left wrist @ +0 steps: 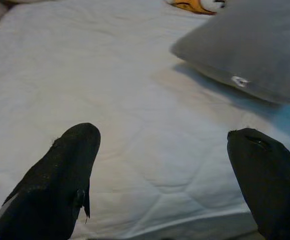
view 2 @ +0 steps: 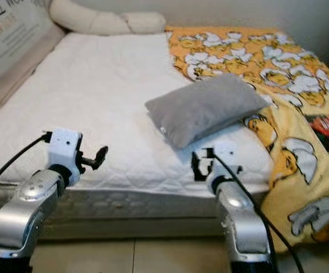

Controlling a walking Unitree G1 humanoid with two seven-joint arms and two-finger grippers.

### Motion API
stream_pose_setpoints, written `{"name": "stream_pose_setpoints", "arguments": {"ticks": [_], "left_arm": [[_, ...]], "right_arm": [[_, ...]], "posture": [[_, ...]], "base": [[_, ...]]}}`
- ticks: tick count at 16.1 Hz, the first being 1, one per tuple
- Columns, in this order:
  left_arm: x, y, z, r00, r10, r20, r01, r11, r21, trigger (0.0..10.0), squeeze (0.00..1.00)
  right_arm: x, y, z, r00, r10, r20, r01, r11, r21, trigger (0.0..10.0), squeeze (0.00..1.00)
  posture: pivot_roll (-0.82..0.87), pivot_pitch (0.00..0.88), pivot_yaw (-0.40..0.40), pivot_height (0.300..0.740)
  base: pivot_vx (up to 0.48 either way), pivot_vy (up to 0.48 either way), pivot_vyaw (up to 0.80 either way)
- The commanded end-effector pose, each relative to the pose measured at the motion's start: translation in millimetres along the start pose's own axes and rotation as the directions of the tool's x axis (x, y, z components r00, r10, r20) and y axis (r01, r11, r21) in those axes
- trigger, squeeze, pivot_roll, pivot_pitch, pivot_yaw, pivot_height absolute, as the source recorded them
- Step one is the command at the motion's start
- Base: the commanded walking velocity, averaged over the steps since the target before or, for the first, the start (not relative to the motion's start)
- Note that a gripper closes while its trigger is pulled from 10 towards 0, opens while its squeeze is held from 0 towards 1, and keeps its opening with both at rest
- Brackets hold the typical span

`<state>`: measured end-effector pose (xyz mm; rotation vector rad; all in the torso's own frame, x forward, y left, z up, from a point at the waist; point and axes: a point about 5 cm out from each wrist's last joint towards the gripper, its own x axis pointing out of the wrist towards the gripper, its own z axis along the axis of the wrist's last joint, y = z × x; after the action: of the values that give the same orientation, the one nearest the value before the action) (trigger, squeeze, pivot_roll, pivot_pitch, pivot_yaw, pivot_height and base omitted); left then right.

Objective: Clean up the room

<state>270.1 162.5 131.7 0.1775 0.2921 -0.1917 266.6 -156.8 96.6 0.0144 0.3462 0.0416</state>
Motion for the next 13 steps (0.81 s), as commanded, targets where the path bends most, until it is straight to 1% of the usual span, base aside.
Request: {"name": "stream_pose_setpoints", "arguments": {"ticks": [1,13], "left_arm": [[-0.5,7.6,2.9,1.000,0.027,0.008,-0.027,1.000,0.008,10.0,0.00],[-0.9,5.5,0.5,1.000,0.016,-0.001,-0.016,1.000,0.017,10.0,0.00]], "right_arm": [[1.8,7.6,4.7,0.999,0.031,0.014,-0.031,1.000,0.001,10.0,0.00],[2.0,7.1,1.5,0.999,0.032,0.005,-0.032,0.999,-0.008,10.0,0.00]], "posture": [[-0.10,0.000,-0.008,0.740],[-0.11,0.000,-0.010,0.740]], "base": [[0.266,0.000,0.00],[0.264,0.000,0.00]]}}
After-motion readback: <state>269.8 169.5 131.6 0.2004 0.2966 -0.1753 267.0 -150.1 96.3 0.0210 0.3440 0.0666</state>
